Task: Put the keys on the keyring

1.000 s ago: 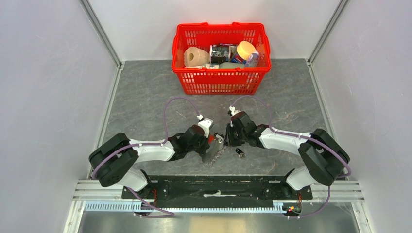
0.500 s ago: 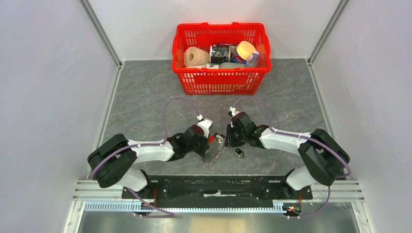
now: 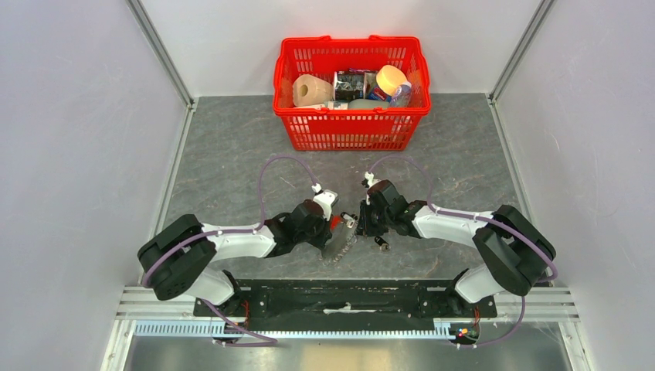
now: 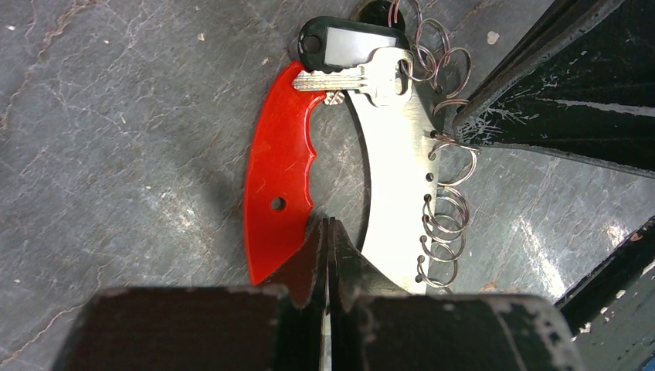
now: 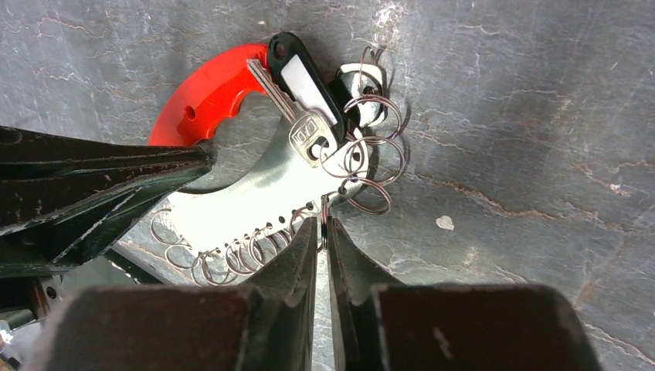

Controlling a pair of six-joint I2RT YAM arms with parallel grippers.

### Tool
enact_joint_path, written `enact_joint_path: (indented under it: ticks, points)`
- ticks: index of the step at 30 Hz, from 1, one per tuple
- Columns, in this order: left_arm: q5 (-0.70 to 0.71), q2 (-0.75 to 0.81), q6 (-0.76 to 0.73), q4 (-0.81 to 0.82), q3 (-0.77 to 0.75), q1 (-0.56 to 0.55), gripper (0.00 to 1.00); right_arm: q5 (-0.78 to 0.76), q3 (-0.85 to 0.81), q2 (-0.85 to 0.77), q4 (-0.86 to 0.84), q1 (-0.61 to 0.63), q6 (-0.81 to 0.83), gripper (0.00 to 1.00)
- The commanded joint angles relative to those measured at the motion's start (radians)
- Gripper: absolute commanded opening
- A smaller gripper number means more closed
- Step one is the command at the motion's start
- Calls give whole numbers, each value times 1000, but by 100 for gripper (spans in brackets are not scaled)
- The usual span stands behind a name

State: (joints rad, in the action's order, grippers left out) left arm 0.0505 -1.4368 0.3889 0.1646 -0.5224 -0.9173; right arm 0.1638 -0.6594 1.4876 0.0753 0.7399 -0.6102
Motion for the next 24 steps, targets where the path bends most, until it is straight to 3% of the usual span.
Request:
enact_joint_path:
  ticks: [1,4,10,24]
  points:
    - [6,40,33,21,9,3,2,-10,1,-21,-7,7,0,13]
    - [-3,52,33,22,11,3,2,-32,-5,-31,10,10,9,0]
    - [-30,115,39,30,29,4,3,-52,-26,-50,44,16,33,0]
    - [-141,440,61,-12,71,1,34,-38,-128,-238,201,60,7,0]
